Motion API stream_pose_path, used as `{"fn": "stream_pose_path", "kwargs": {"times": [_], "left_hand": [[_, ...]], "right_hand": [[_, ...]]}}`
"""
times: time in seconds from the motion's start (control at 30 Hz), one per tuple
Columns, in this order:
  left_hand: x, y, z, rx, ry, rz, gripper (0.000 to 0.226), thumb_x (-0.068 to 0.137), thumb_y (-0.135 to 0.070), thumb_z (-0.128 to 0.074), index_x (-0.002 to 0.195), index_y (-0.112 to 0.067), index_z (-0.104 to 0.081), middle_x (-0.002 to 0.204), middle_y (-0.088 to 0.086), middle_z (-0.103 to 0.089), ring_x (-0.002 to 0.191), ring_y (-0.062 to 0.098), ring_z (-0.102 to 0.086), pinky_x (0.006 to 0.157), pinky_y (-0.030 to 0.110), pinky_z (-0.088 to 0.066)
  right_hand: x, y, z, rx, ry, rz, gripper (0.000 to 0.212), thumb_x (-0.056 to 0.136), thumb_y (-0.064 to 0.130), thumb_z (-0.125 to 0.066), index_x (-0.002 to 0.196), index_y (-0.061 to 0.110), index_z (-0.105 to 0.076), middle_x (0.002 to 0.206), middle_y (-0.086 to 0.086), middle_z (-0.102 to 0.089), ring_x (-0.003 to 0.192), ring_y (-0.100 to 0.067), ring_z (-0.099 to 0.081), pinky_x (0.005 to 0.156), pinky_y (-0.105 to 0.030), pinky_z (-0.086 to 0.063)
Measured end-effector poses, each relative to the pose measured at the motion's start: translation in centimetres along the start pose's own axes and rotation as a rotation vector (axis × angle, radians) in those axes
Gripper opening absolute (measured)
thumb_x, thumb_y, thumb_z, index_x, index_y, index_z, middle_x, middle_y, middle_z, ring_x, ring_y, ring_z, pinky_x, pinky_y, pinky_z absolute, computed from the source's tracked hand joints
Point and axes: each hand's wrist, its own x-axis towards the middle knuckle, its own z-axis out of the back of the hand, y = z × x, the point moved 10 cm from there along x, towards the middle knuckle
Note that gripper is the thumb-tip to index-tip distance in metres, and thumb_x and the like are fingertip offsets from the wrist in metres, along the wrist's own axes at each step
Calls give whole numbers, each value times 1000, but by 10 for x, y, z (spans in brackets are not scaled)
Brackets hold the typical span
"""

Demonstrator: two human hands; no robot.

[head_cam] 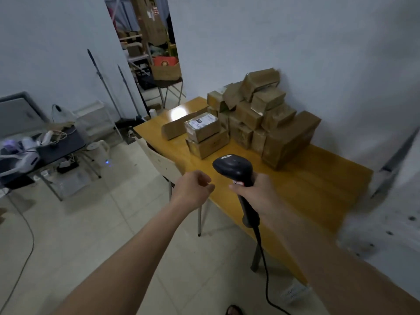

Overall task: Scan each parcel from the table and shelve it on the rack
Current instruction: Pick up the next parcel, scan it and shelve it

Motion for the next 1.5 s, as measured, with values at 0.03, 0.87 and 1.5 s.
{"fn": "stream_pose_path", "kwargs": {"times": [0.03, 0.87, 1.5], "left_hand": [[20, -3, 1, 26, 13, -3, 13, 88, -30, -68, 99, -25, -63, 98, -7, -63, 84, 10, -58, 71, 24, -46], [399, 35, -20, 484, 160, 55, 99, 67, -36, -86, 142, -10, -26, 148, 16, -20, 134, 34, -25, 105, 43, -34], [404, 15, -94, 410, 363, -187, 127, 59, -56, -84, 150, -7, -10, 146, 17, -29, 136, 33, -27, 110, 43, -28]], "right_hand": [[17, 0, -1, 10, -10, -17, 9, 82, 10, -72, 81, 15, -65, 74, -7, -60, 73, -20, -58, 64, -28, -43], [251, -22, -41, 255, -339, -357, 15, 82, 13, -74, 81, 23, -62, 97, -7, -64, 90, -22, -60, 85, -41, -47], [279, -39, -51, 396, -513, -393, 15, 85, 14, -71, 88, 26, -63, 100, -2, -65, 99, -24, -60, 92, -43, -46]]}}
